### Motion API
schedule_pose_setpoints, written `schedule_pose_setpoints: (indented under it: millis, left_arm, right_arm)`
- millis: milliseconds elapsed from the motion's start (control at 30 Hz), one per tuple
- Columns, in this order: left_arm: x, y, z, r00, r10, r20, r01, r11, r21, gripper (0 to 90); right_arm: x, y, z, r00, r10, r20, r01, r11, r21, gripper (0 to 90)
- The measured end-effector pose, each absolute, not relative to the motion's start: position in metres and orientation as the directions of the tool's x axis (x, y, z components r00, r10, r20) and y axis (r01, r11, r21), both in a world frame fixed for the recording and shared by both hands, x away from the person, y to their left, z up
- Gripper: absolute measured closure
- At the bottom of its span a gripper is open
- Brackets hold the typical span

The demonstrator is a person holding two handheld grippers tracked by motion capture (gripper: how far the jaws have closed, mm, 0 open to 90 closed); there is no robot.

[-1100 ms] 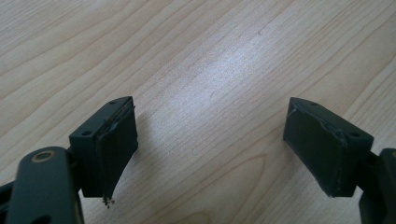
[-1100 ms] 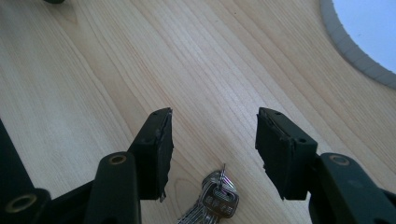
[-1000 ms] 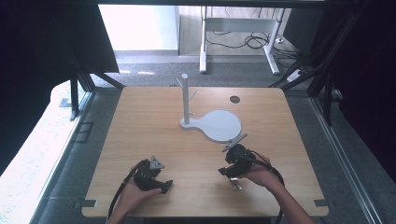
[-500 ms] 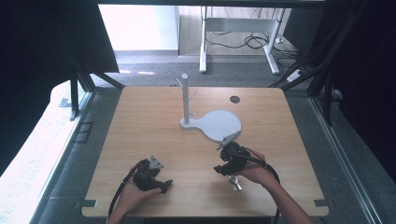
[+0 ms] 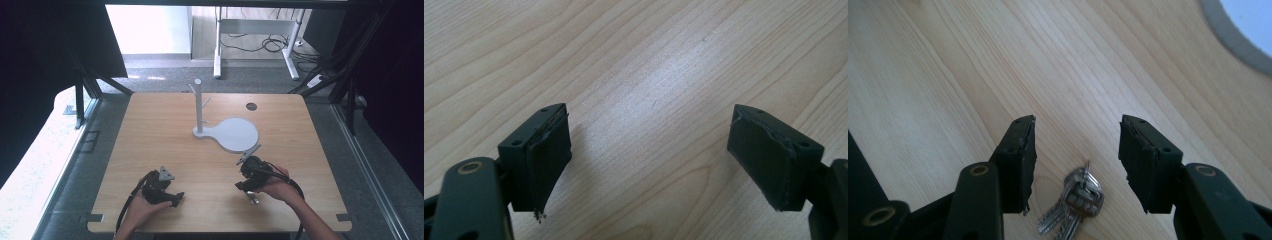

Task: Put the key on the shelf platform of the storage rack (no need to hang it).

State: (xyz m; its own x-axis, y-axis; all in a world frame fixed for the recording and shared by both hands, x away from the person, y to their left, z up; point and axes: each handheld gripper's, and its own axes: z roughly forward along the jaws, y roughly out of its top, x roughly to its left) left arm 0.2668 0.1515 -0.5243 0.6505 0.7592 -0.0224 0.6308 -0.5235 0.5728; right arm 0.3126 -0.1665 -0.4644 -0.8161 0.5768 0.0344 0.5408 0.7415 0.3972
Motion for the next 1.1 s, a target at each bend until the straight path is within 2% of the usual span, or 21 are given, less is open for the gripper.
schedule_pose_setpoints:
  millis: [200, 533, 1100]
  left_arm:
    - [0.267, 0.152, -0.524, 0.647, 0.762, -0.026, 0.634, -0.519, 0.574, 17.9]
    - [0.266, 0.152, -0.524, 0.643, 0.765, -0.029, 0.637, -0.513, 0.575, 17.9]
    - [0.267, 0.153, -0.523, 0.642, 0.767, -0.026, 0.636, -0.513, 0.577, 17.9]
  right_arm:
    - [0.315, -0.172, -0.475, -0.800, 0.599, 0.037, 0.572, 0.742, 0.350, 54.2]
    - [0.319, -0.171, -0.485, -0.790, 0.611, 0.054, 0.599, 0.749, 0.283, 65.5]
    - [0.328, -0.171, -0.491, -0.760, 0.638, 0.121, 0.647, 0.727, 0.230, 85.0]
